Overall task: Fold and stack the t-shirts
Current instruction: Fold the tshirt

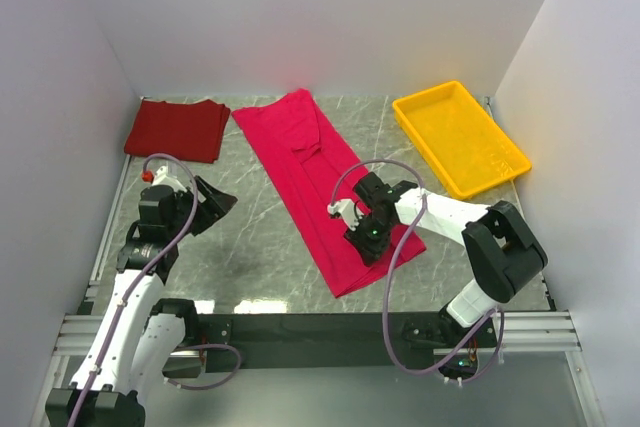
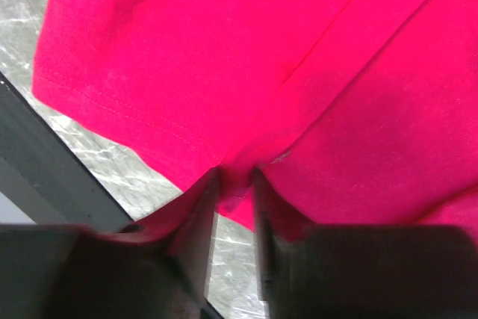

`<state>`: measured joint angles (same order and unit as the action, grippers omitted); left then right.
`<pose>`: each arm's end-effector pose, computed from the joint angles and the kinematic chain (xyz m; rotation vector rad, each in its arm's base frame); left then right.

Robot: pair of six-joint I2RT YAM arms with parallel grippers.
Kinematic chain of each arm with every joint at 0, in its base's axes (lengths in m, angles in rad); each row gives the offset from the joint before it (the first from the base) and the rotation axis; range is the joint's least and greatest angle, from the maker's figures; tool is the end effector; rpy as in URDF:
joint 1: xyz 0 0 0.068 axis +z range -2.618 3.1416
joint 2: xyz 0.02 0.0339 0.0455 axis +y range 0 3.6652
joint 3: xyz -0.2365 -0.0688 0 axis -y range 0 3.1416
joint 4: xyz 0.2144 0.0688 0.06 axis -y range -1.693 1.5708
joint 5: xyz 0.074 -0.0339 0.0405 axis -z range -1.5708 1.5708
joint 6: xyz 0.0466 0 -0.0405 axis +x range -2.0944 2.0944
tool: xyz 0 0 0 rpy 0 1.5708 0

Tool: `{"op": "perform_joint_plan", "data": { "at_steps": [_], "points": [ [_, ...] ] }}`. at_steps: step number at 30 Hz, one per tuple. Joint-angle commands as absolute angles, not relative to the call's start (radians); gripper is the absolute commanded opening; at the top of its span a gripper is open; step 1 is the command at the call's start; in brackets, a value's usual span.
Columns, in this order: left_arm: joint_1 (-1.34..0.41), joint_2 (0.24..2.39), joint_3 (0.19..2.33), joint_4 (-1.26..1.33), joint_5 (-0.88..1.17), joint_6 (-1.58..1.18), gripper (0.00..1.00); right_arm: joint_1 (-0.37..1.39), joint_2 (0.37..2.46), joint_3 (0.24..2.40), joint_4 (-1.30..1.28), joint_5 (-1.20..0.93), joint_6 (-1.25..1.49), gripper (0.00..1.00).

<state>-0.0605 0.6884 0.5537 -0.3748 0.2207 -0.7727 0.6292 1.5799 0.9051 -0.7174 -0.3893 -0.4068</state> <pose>0.1613 -0.0200 0.2361 -0.6177 2.0611 -0.7274 0.1900 0.1602 0.1476 -1.5049 2.5356 0.6069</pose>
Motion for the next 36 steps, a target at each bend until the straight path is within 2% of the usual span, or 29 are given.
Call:
{"op": "perform_joint_plan", "data": {
  "at_steps": [1,2,5,7,11,24,29,30,33,34,36],
  "points": [
    [-0.063,0.667,0.554,-0.359,0.232,-0.779,0.79,0.638,1.585,0.939,-0.706,-0.367,-0.393,0.29],
    [-0.063,0.669,0.554,-0.359,0.232,-0.779,0.79,0.637,1.577,0.937,-0.706,-0.358,-0.391,0.22],
    [-0.063,0.669,0.558,-0.362,0.236,-0.778,0.79,0.638,1.554,0.930,-0.701,-0.342,-0.382,0.08],
    [-0.063,0.672,0.560,-0.361,0.242,-0.778,0.79,0.637,1.542,0.927,-0.701,-0.333,-0.383,0.03],
    [-0.063,0.680,0.558,-0.359,0.255,-0.773,0.79,0.637,1.525,0.920,-0.707,-0.311,-0.379,0.00],
    [-0.063,0.704,0.555,-0.319,0.325,-0.767,0.79,0.635,1.529,0.917,-0.747,-0.268,-0.373,0.00],
    [-0.064,0.719,0.546,-0.264,0.437,-0.756,0.78,0.635,1.537,0.919,-0.769,-0.262,-0.376,0.08],
    [-0.064,0.724,0.540,-0.255,0.457,-0.758,0.78,0.632,1.532,0.917,-0.769,-0.258,-0.377,0.15],
    [-0.078,0.739,0.532,-0.226,0.512,-0.764,0.78,0.600,1.502,0.939,-0.773,-0.244,-0.382,0.25],
    [-0.086,0.744,0.529,-0.221,0.521,-0.768,0.77,0.586,1.474,0.962,-0.775,-0.244,-0.396,0.35],
    [-0.124,0.761,0.517,-0.207,0.529,-0.791,0.77,0.557,1.453,0.985,-0.778,-0.239,-0.416,0.40]
  ]
}}
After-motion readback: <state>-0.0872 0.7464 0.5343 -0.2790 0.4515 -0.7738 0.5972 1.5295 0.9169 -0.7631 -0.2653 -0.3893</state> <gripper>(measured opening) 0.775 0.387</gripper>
